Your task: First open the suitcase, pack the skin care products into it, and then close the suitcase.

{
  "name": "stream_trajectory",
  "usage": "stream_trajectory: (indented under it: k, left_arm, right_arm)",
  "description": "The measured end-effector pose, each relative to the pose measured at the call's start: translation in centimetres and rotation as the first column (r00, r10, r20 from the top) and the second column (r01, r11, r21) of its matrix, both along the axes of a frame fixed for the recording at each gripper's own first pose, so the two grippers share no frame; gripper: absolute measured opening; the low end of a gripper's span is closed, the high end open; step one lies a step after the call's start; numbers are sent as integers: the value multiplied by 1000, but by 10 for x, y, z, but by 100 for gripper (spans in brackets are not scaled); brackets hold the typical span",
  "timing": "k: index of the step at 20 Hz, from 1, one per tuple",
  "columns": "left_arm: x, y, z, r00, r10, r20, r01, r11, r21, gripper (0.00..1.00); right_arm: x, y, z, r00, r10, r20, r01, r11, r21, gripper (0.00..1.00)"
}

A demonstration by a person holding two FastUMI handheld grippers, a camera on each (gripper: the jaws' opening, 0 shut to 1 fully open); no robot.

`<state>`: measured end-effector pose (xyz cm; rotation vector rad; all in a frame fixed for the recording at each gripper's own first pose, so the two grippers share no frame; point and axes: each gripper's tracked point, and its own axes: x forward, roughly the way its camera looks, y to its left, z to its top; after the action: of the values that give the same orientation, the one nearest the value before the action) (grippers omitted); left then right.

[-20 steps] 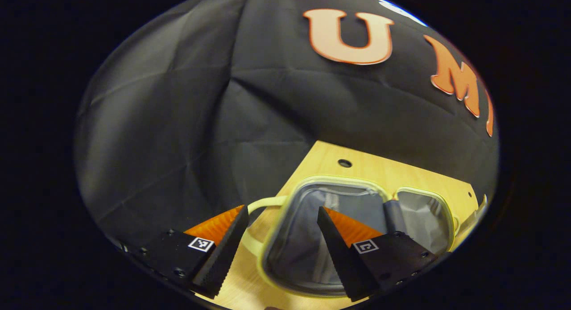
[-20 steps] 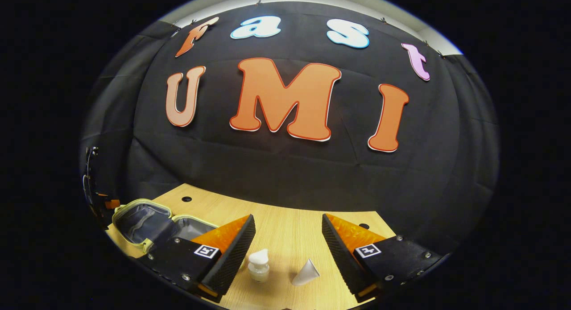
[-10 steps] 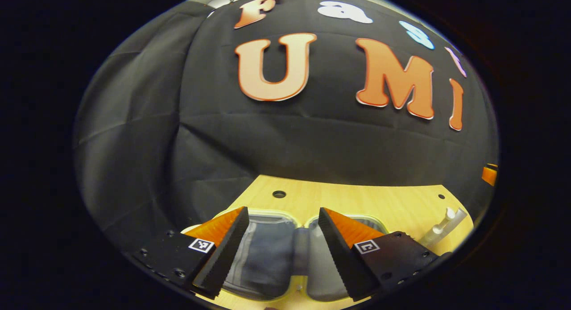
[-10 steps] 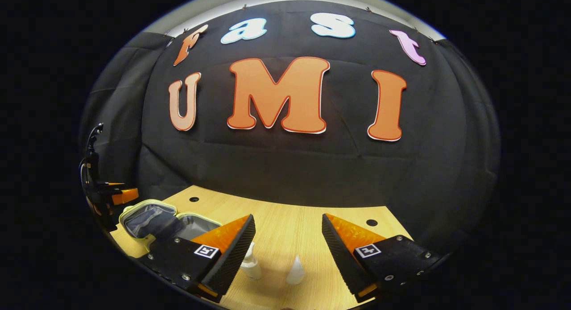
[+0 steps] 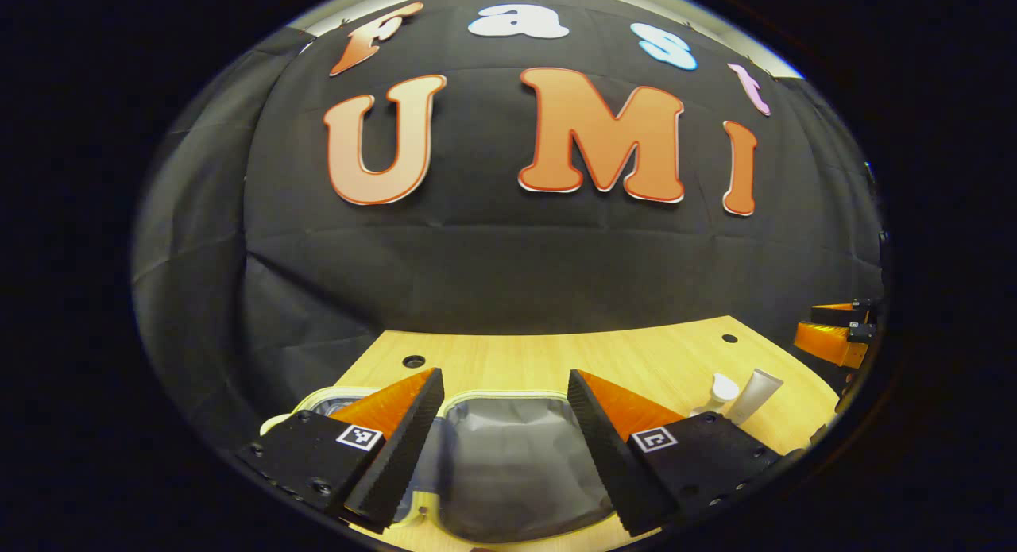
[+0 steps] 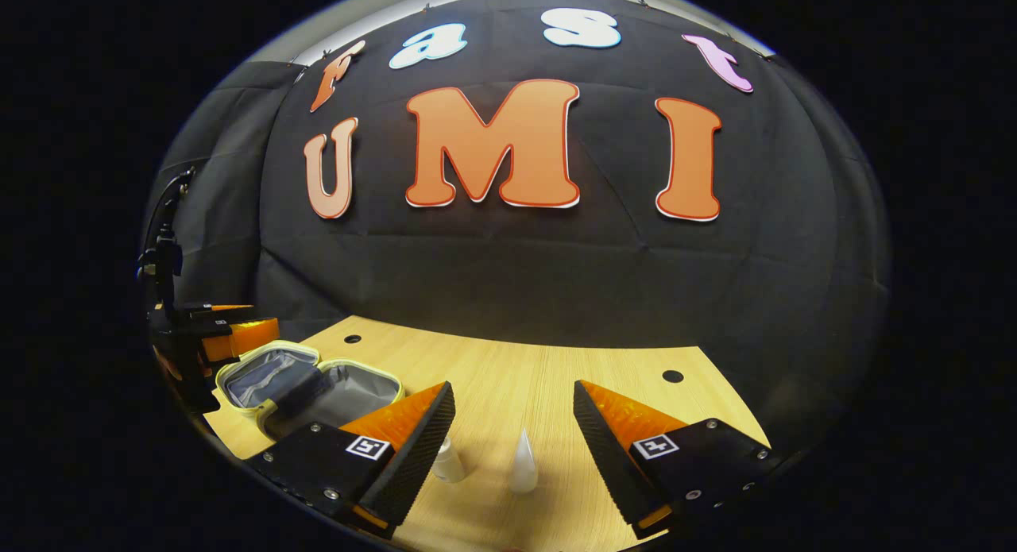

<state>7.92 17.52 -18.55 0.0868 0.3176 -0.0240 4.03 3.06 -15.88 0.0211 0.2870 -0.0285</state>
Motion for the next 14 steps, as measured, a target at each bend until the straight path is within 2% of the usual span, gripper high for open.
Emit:
stream_trajectory:
  k: [4, 9, 14]
  left_arm:
    - [-9, -58, -21, 992, -118, -41, 118, 993, 3, 98]
    - [-21, -127, -72, 954, -273, -122, 280, 959, 43, 98]
    - [-28, -174, -115, 914, -368, -172, 379, 925, 37, 98]
  right_arm:
    - [-13, -6, -29, 998, -6, -69, 6, 1000, 2, 95]
    - [-23, -11, -70, 985, -5, -171, 8, 1000, 19, 95]
    - [-24, -17, -95, 976, 18, -217, -20, 1000, -7, 96]
